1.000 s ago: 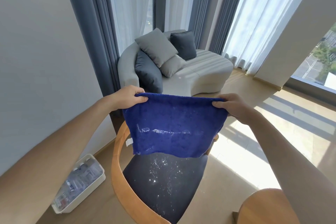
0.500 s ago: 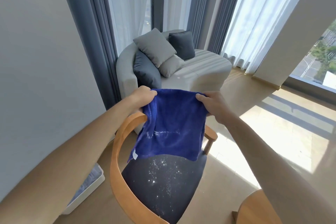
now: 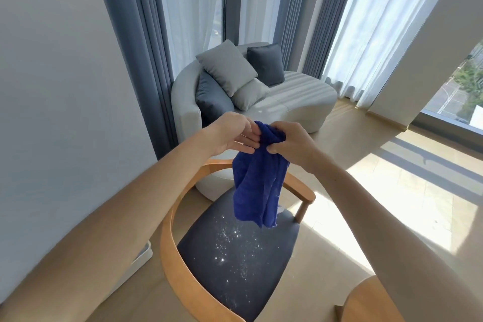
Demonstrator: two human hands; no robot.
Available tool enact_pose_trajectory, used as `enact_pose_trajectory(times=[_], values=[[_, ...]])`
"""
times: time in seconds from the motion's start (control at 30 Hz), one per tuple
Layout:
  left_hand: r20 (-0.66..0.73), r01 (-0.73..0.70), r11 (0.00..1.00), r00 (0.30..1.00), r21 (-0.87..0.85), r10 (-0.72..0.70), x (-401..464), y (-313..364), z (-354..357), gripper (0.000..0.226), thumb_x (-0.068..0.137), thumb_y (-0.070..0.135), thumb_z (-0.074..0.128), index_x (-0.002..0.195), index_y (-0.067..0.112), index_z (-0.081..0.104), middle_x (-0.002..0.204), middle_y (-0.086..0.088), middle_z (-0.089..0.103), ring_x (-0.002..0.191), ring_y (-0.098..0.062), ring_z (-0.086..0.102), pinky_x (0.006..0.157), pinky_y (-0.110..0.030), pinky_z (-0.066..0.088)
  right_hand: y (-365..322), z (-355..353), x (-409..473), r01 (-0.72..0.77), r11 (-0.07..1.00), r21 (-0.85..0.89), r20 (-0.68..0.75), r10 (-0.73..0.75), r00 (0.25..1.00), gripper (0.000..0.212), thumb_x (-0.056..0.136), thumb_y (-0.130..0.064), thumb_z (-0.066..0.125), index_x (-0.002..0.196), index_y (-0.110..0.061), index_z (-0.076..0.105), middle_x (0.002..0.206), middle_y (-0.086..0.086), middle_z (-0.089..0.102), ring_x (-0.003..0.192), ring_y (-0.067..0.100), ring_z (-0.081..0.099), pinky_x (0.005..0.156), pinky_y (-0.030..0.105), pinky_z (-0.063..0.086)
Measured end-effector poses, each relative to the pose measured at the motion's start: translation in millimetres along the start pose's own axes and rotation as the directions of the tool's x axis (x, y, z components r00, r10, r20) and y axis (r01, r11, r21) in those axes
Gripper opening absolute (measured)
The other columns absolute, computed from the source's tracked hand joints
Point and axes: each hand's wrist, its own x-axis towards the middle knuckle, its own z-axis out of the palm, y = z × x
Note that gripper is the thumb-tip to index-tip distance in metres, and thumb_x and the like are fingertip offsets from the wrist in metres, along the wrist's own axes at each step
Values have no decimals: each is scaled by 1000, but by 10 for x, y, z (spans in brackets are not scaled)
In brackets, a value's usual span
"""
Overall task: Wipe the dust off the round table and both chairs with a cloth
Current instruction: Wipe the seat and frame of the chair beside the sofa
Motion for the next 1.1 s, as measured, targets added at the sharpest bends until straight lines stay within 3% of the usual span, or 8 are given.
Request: enact_pose_trajectory(times=[0.23, 0.3, 0.4, 0.5, 0.73, 0.83, 0.97, 1.1], values=[[-198, 60, 947, 980, 315, 4, 118, -435, -210, 18, 91, 4, 52, 105, 15, 58, 108, -9, 61, 94, -17, 60, 66, -24, 53, 21, -293, -55, 85, 957, 278, -50, -74, 996, 37, 76, 15, 53, 84, -18, 67, 74, -4, 63, 66, 3, 56, 62, 17, 46], [-132, 74, 949, 991, 306, -34, 128, -547, -196, 32, 88, 10, 60, 119, 16, 54, 122, -10, 56, 108, -22, 56, 80, -29, 53, 3, -372, -50, 123, 941, 314, -28, -121, 992, 39, 75, 17, 51, 86, -16, 68, 75, -2, 64, 68, 4, 57, 62, 15, 46], [90, 13, 1000, 996, 8, -13, 126, -559, -121, 43, 77, 16, 64, 119, 20, 57, 131, -5, 56, 121, -22, 53, 104, -42, 42, -5, -433, -41, 152, 926, 345, 24, -170, 985, 45, 74, 21, 49, 85, -17, 69, 75, -3, 65, 73, 9, 57, 66, 18, 47], [309, -91, 984, 941, -154, 136, 127, -497, -62, 43, 80, 1, 57, 113, 26, 64, 113, 4, 68, 114, -15, 59, 101, -40, 44, 28, -430, -51, 144, 923, 357, 59, -176, 983, 48, 73, 22, 47, 87, -17, 70, 78, -1, 67, 77, 13, 59, 69, 23, 49], [-4, -316, 949, 949, 14, 316, 150, -345, -210, 37, 87, -6, 61, 105, 26, 64, 105, -2, 71, 96, -12, 67, 70, -24, 57, 199, -517, -88, -7, 988, 155, -73, 18, 997, 39, 71, 14, 59, 94, -17, 66, 77, -6, 62, 70, 5, 56, 58, 13, 44], [-52, -350, 933, 933, 89, 355, 153, -293, -211, 34, 88, -2, 63, 102, 29, 63, 101, 3, 70, 91, -6, 66, 67, -20, 55, 225, -523, -51, -71, 997, 3, -90, 71, 993, 33, 68, 7, 65, 92, -17, 64, 75, -8, 59, 68, 6, 52, 55, 17, 39], [-71, -362, 922, 925, 138, 374, 141, -262, -236, 23, 91, 2, 60, 107, 18, 62, 99, 1, 70, 83, -3, 68, 63, -17, 54, 288, -518, -15, -123, 982, -140, -167, 99, 981, 23, 72, -4, 67, 61, -18, 52, 61, -4, 49, 60, 14, 44, 52, 26, 32], [-68, -390, 902, 910, 184, 408, 90, -219, -262, 20, 97, 8, 52, 116, 11, 57, 101, -11, 69, 88, -15, 67, 74, -33, 60, 321, -485, -13, -84, 994, -65, -187, 70, 980, 7, 84, -14, 60, 83, -17, 55, 79, 0, 58, 80, 24, 56, 66, 37, 49]])
